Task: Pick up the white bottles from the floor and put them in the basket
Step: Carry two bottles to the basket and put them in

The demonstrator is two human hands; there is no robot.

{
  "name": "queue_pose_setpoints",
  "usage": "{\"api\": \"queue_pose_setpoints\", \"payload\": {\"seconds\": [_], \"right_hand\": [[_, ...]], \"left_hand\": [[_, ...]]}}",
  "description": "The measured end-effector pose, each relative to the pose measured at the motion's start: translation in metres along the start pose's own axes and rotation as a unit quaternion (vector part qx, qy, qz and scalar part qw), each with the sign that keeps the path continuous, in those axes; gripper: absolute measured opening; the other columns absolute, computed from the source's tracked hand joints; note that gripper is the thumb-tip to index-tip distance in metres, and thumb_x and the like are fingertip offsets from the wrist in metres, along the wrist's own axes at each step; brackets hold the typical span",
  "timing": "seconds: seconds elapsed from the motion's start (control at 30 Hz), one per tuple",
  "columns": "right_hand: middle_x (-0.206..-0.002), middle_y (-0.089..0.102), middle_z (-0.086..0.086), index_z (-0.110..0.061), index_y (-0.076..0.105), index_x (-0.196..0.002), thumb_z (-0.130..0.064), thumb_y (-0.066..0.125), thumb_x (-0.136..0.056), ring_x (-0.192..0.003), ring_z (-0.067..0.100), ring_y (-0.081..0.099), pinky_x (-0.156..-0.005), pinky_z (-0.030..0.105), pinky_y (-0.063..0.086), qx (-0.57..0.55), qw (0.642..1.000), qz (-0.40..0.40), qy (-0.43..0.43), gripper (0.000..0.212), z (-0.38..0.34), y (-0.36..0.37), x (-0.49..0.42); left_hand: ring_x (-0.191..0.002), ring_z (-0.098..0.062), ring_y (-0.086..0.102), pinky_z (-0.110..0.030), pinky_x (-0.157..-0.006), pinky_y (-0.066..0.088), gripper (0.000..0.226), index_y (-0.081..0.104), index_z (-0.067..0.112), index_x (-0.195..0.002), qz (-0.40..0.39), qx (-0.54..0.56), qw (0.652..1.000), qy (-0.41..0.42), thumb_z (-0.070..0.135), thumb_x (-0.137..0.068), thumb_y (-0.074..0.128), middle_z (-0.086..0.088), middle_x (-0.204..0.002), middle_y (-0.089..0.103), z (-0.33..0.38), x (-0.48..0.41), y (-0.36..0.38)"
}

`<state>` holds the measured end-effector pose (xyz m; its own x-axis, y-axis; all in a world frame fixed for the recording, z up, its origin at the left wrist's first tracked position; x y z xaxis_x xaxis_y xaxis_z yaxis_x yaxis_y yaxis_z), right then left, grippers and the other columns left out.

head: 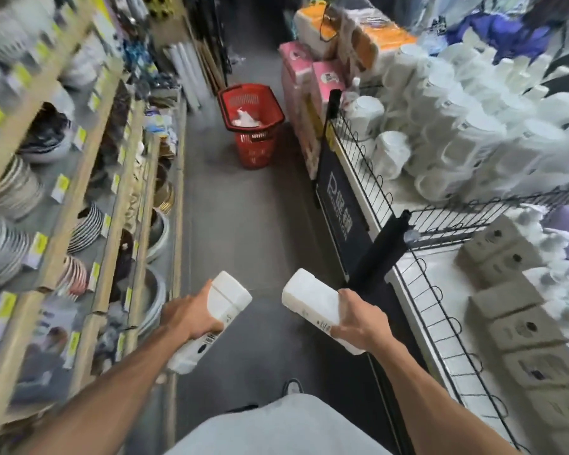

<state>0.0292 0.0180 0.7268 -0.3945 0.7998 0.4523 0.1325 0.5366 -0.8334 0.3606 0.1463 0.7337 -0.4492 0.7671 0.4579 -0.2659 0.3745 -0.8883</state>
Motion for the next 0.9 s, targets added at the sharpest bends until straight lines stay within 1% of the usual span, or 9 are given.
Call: {"api": "queue_pose_setpoints", "payload": {"seconds": [0.1, 0.17, 0.3, 0.37, 0.43, 0.5, 0.63, 0.8, 0.9], "right_hand": [[-0.106, 0.06, -0.008, -0.031, 0.04, -0.116, -0.045, 0.074, -0.068, -0.093, 0.022, 0.065, -0.08, 0.04, 0.053, 0.028, 0.999, -0.012, -0.031, 0.061, -0.017, -0.012, -0.039], [-0.104, 0.061, -0.008, -0.031, 0.04, -0.113, -0.047, 0.072, -0.066, -0.091, 0.022, 0.065, -0.078, 0.039, 0.053, 0.044, 0.997, -0.031, -0.048, 0.059, -0.029, -0.016, -0.061], [-0.111, 0.061, -0.01, -0.03, 0.043, -0.12, -0.046, 0.073, -0.067, -0.095, 0.023, 0.066, -0.076, 0.036, 0.05, 0.066, 0.993, -0.062, -0.074, 0.063, -0.051, -0.02, -0.101], [-0.113, 0.061, -0.009, -0.029, 0.044, -0.121, -0.045, 0.074, -0.068, -0.097, 0.023, 0.066, -0.075, 0.036, 0.048, 0.074, 0.992, -0.072, -0.077, 0.063, -0.062, -0.023, -0.121], [-0.113, 0.061, -0.01, -0.03, 0.044, -0.122, -0.046, 0.074, -0.068, -0.097, 0.022, 0.065, -0.074, 0.036, 0.047, 0.077, 0.991, -0.081, -0.073, 0.063, -0.073, -0.025, -0.142], [-0.115, 0.061, -0.01, -0.03, 0.043, -0.123, -0.046, 0.074, -0.068, -0.096, 0.021, 0.066, -0.078, 0.037, 0.051, 0.075, 0.991, -0.081, -0.07, 0.066, -0.087, -0.03, -0.163], [-0.118, 0.061, -0.01, -0.031, 0.041, -0.127, -0.047, 0.076, -0.068, -0.099, 0.02, 0.066, -0.084, 0.039, 0.054, 0.089, 0.991, -0.084, -0.057, 0.07, -0.116, -0.044, -0.202], [-0.119, 0.061, -0.01, -0.031, 0.041, -0.128, -0.045, 0.078, -0.068, -0.102, 0.022, 0.066, -0.086, 0.038, 0.053, 0.089, 0.992, -0.082, -0.045, 0.072, -0.161, -0.061, -0.25], [-0.118, 0.06, -0.012, -0.032, 0.041, -0.129, -0.044, 0.079, -0.069, -0.103, 0.022, 0.066, -0.087, 0.038, 0.053, 0.071, 0.994, -0.075, -0.034, 0.072, -0.182, -0.067, -0.275]], "left_hand": [[-0.102, -0.031, 0.068, -0.034, -0.08, 0.05, 0.112, 0.01, 0.046, -0.151, -0.006, 0.021, 0.999, -0.041, 0.059, -0.058, 0.072, -0.005, -0.117, 0.072, -0.016, -0.012, -0.001], [-0.098, -0.03, 0.068, -0.033, -0.076, 0.049, 0.111, 0.015, 0.041, -0.151, -0.023, 0.032, 0.997, -0.064, 0.06, -0.059, 0.074, -0.005, -0.116, 0.071, -0.026, -0.02, 0.001], [-0.095, -0.031, 0.067, -0.031, -0.069, 0.045, 0.114, 0.013, 0.038, -0.152, -0.052, 0.046, 0.993, -0.097, 0.062, -0.06, 0.076, -0.007, -0.116, 0.07, -0.043, -0.037, 0.008], [-0.092, -0.029, 0.067, -0.03, -0.067, 0.045, 0.111, 0.017, 0.038, -0.149, -0.065, 0.05, 0.991, -0.11, 0.064, -0.057, 0.074, -0.005, -0.114, 0.07, -0.051, -0.049, 0.011], [-0.088, -0.027, 0.066, -0.03, -0.068, 0.047, 0.106, 0.021, 0.037, -0.146, -0.077, 0.064, 0.988, -0.114, 0.063, -0.057, 0.074, -0.002, -0.112, 0.07, -0.059, -0.066, 0.011], [-0.086, -0.025, 0.063, -0.031, -0.069, 0.047, 0.102, 0.024, 0.035, -0.144, -0.086, 0.073, 0.987, -0.114, 0.061, -0.059, 0.075, -0.002, -0.112, 0.07, -0.07, -0.087, 0.007], [-0.096, -0.029, 0.067, -0.032, -0.075, 0.049, 0.102, 0.024, 0.036, -0.143, -0.084, 0.07, 0.987, -0.114, 0.062, -0.057, 0.073, -0.002, -0.115, 0.07, -0.093, -0.129, -0.011], [-0.093, -0.029, 0.067, -0.029, -0.07, 0.048, 0.099, 0.025, 0.034, -0.143, -0.081, 0.094, 0.985, -0.116, 0.058, -0.06, 0.073, -0.002, -0.116, 0.071, -0.127, -0.183, -0.042], [-0.096, -0.028, 0.067, -0.027, -0.068, 0.043, 0.101, 0.024, 0.032, -0.147, -0.079, 0.087, 0.987, -0.114, 0.059, -0.064, 0.075, -0.003, -0.119, 0.07, -0.143, -0.213, -0.06]]}}
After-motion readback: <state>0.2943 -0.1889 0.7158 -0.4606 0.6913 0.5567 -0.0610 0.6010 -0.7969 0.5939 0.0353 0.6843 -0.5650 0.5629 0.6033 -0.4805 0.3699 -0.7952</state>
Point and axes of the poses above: each hand's wrist, its own x-axis away from the middle knuckle, its own y-axis out of the palm, z = x × y, the point moved 9 cm from there along -x, towards the middle knuckle
